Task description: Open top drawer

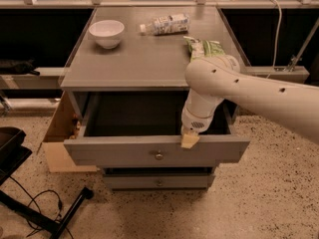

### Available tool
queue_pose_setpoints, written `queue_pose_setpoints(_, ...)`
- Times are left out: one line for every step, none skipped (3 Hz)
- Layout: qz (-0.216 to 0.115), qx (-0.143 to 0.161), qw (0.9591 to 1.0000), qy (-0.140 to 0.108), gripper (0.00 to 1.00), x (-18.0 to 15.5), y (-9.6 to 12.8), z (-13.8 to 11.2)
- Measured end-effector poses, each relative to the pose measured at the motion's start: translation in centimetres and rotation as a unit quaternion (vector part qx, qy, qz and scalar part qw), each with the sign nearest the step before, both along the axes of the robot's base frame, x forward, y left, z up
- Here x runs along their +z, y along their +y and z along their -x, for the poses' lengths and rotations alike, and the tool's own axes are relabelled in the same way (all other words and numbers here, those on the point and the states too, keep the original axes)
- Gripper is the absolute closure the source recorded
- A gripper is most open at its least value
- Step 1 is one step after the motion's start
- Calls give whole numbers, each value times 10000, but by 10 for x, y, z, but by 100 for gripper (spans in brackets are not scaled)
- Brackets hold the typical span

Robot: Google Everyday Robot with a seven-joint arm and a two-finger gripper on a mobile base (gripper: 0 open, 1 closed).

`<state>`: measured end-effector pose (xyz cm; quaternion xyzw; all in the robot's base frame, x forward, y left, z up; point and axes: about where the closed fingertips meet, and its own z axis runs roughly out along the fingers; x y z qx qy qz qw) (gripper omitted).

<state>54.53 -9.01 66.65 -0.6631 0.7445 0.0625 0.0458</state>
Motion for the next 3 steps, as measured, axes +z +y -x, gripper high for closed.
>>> queue_pose_setpoints(0,0,10000,0,52,0,0,0)
queue_pose_setpoints(0,0,10000,0,21,0,0,0)
queue_pose_setpoints(0,0,10000,1,0,0,0,0)
